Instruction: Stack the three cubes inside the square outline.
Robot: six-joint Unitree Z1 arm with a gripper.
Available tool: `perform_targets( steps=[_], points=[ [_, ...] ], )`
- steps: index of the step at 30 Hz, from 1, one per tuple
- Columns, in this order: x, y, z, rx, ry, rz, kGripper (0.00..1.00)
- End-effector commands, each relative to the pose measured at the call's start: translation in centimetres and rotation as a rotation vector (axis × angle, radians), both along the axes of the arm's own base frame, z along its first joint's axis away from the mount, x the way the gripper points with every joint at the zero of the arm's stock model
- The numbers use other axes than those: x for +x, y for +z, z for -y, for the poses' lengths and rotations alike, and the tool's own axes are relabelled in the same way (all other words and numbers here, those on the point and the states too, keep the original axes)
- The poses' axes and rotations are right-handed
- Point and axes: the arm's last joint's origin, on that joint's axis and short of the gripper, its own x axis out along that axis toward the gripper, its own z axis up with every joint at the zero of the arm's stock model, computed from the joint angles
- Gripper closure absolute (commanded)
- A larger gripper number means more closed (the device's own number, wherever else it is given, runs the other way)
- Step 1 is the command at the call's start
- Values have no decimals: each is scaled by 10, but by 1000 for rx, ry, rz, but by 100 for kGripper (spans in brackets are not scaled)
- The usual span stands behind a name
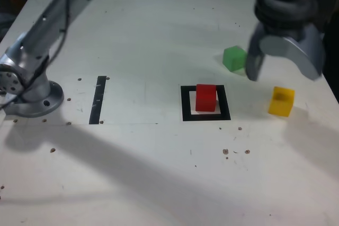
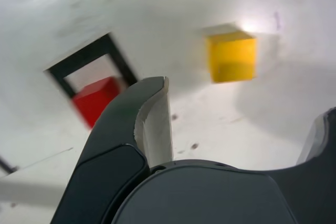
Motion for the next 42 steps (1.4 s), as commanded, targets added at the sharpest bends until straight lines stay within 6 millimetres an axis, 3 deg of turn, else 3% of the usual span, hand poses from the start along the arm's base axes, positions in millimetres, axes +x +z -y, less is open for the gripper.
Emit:
perform_targets(
  steps=[1, 6, 15, 22, 25, 42],
  points=[
    [7, -12, 2, 3, -4, -23, 7],
    [18, -37, 4, 5, -6, -64, 9],
    [29, -61, 6, 7, -13, -97, 19],
    [33, -66, 5, 30, -6, -95, 48],
    [34, -69, 6, 32, -2, -96, 56],
    [37, -75, 6, 28, -11, -100, 70]
  ],
)
